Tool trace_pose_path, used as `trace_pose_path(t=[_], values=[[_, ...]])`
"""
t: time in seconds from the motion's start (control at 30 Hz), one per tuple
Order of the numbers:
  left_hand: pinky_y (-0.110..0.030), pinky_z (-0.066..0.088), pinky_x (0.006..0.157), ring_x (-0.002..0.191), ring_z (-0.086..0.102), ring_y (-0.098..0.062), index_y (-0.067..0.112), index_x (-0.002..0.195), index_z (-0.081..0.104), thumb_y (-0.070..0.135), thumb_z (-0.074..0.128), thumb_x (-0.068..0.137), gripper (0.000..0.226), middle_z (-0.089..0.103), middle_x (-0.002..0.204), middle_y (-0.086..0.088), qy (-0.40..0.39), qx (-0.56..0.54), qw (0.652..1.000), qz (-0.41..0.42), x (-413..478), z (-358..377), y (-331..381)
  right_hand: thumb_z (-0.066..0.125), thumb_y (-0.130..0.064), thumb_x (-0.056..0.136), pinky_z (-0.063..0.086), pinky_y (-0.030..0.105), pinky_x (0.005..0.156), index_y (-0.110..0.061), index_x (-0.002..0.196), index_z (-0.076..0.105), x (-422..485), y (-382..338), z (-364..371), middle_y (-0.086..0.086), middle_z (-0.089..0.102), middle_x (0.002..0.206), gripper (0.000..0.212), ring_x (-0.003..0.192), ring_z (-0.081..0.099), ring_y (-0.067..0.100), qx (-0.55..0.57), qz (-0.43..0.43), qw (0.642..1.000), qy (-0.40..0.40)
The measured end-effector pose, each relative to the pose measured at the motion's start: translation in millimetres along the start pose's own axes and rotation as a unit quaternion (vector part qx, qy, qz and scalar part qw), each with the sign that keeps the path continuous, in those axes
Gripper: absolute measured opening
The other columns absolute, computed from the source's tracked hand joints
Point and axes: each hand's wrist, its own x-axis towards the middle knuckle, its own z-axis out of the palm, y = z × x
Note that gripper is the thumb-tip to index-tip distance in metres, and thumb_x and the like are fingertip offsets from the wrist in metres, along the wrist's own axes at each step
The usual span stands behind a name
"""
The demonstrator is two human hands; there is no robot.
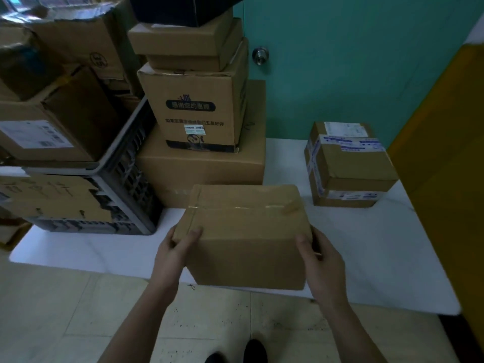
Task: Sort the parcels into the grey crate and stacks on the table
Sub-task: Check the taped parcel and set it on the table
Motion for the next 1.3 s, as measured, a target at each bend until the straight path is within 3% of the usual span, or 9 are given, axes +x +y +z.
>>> trace_pose_path(t=[0.13,0.27,0.37,0.5,0.63,0.7,0.83,1.13,1.3], values=[[-0.055,0.049,0.098,0.119,0.054,-0.025,0.025,0.140,0.053,0.056,0.077,0.068,0.082,0.056,0.136,-0.001,0.014,-0.018,0.999,-0.037,9,-2,-7,0.059,-0.077,0.074,0.046,0.020,0.082,-0.041,0.132,0.051,-7,-4,3,-0.025,0.052,0.104,0.069,0.097,0.057,0.003,-0.041,-0.054,0.998,0.014],[-0.055,0.047,0.097,0.117,0.053,-0.023,0.029,0.129,0.055,0.046,0.068,0.087,0.047,0.054,0.136,-0.001,-0.004,-0.020,0.999,-0.041,13,-3,-8,0.062,-0.075,0.075,0.051,0.035,0.089,-0.046,0.132,0.047,-8,-2,4,-0.007,0.058,0.113,0.066,0.101,0.060,0.012,-0.060,-0.057,0.996,0.034],[-0.052,0.047,0.096,0.114,0.053,-0.021,0.027,0.131,0.054,0.044,0.069,0.087,0.049,0.054,0.135,0.001,0.001,-0.017,0.999,-0.035,15,-6,-9,0.063,-0.072,0.070,0.050,0.039,0.093,-0.059,0.137,0.024,-8,-5,0,-0.009,0.057,0.125,0.079,0.108,0.058,0.013,-0.085,-0.076,0.993,0.003],[-0.050,0.045,0.104,0.117,0.053,-0.023,0.026,0.144,0.049,0.051,0.072,0.082,0.071,0.054,0.134,0.001,0.011,0.049,0.998,0.033,10,0,-11,0.069,-0.046,0.086,0.053,0.032,0.088,-0.071,0.134,-0.023,2,-10,-17,-0.005,0.005,0.164,0.107,0.119,0.057,0.020,-0.261,-0.135,0.953,-0.078],[-0.032,0.049,0.095,0.115,0.056,-0.013,0.032,0.148,0.044,0.046,0.073,0.083,0.072,0.054,0.132,0.011,-0.019,0.133,0.986,0.100,4,8,-12,0.064,-0.047,0.090,0.054,0.020,0.064,-0.069,0.134,-0.027,14,-15,-26,0.001,-0.034,0.159,0.103,0.071,0.062,0.007,-0.412,-0.149,0.889,-0.134],[-0.019,0.051,0.082,0.110,0.057,-0.006,0.029,0.146,0.044,0.039,0.075,0.083,0.071,0.055,0.126,0.015,-0.044,0.166,0.979,0.107,3,12,-14,0.062,-0.050,0.091,0.054,0.021,0.073,-0.067,0.135,-0.023,20,-11,-27,0.004,-0.040,0.156,0.097,0.094,0.065,0.013,-0.448,-0.140,0.869,-0.159],[-0.007,0.049,0.067,0.111,0.054,-0.009,0.026,0.136,0.042,0.030,0.079,0.082,0.065,0.049,0.118,0.028,-0.065,0.192,0.974,0.105,0,16,-21,0.063,-0.059,0.086,0.044,0.037,0.104,-0.056,0.146,-0.011,27,4,-24,0.006,-0.027,0.162,0.096,0.146,0.029,0.030,-0.442,-0.087,0.872,-0.191],[-0.025,0.042,0.090,0.123,0.046,-0.011,0.029,0.155,0.024,0.032,0.082,0.077,0.098,0.040,0.138,0.016,-0.093,0.185,0.976,0.074,8,12,-19,0.072,-0.058,0.080,0.035,0.039,0.108,-0.046,0.149,-0.015,23,16,-24,-0.009,0.012,0.163,0.111,0.144,0.026,0.022,-0.361,-0.072,0.918,-0.151],[-0.029,0.039,0.095,0.116,0.044,-0.012,0.029,0.157,0.027,0.038,0.073,0.088,0.083,0.035,0.142,0.005,-0.101,0.213,0.971,0.042,19,17,-5,0.080,-0.053,0.073,0.037,0.043,0.109,-0.032,0.155,-0.014,25,18,-22,0.001,0.028,0.158,0.127,0.141,0.031,0.024,-0.307,-0.025,0.941,-0.137]])
